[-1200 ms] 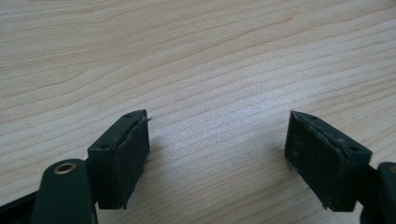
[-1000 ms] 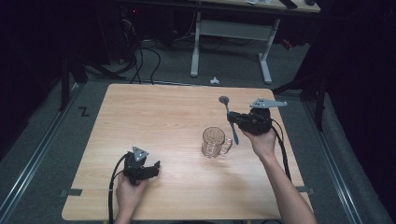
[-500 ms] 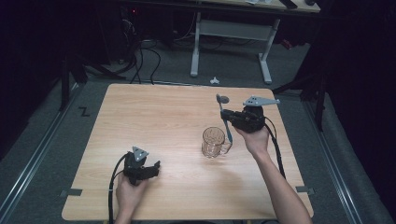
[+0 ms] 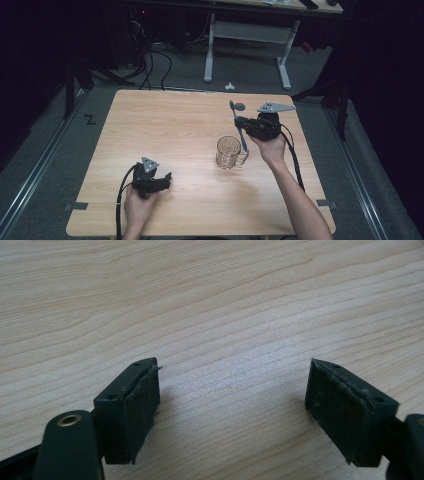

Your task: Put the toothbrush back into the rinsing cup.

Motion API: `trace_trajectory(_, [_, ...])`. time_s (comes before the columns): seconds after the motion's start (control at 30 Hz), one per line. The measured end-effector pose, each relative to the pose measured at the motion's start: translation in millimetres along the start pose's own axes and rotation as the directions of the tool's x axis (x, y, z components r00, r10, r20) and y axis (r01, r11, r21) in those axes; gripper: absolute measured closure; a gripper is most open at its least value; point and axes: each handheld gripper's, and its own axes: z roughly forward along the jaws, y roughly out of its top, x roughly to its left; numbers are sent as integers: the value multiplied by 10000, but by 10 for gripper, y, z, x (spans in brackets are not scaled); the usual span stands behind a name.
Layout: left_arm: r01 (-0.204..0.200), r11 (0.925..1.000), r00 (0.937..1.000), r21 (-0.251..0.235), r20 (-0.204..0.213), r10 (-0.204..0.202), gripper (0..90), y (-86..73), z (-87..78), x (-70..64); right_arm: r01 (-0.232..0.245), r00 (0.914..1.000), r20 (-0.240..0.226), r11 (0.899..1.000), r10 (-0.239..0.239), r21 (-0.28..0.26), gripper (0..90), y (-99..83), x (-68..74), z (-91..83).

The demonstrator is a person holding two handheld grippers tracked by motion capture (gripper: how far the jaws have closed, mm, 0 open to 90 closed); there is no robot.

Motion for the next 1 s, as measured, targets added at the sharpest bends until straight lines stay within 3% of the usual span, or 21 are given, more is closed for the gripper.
trace_trajectory(0.37, [0, 10000, 10000, 0, 0, 0, 224, 0, 0, 0, -103, 9999, -43, 9998, 103, 165, 797, -64, -36, 38])
trace_trajectory(1.0, [-1, 10000, 10000, 5, 3, 1, 224, 0, 0, 0, 35, 10000, -43, 9991, -33, 426, 795, -77, -34, -88])
